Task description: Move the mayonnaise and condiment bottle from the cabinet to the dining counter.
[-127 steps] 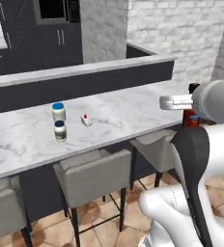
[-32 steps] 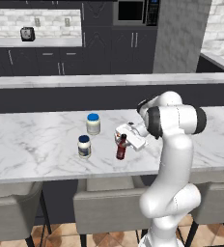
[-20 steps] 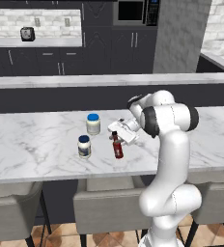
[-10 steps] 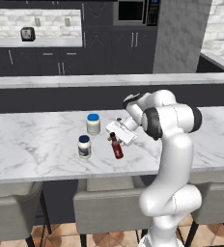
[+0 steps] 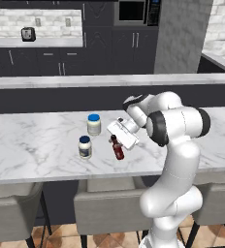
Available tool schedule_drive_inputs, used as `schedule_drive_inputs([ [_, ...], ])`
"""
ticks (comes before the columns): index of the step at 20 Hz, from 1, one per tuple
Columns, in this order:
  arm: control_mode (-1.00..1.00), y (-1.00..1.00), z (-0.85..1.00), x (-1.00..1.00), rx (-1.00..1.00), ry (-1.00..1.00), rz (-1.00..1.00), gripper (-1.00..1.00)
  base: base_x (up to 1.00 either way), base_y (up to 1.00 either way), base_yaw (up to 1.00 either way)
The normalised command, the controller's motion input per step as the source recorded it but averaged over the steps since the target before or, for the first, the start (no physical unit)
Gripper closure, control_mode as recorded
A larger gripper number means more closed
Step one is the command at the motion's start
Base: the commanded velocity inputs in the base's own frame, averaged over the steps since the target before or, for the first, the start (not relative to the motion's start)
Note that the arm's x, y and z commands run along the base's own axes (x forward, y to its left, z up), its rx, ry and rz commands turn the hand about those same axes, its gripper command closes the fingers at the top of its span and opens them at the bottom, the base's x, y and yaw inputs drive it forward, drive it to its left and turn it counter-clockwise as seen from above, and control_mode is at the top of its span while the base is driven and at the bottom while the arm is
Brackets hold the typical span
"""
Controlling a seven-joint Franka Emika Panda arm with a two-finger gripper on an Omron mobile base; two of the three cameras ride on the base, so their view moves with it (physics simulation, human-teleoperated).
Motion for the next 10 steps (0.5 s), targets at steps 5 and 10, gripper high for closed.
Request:
schedule_drive_inputs([
  [5, -1.0, -0.28, -0.29, 0.0, 0.0, -0.16, 0.0, 1.0, 0.0, 0.0, 0.0],
  [10, -1.0, -0.24, -0.27, 0.04, 0.0, -0.13, 0.0, 1.0, 0.0, 0.0, 0.0],
])
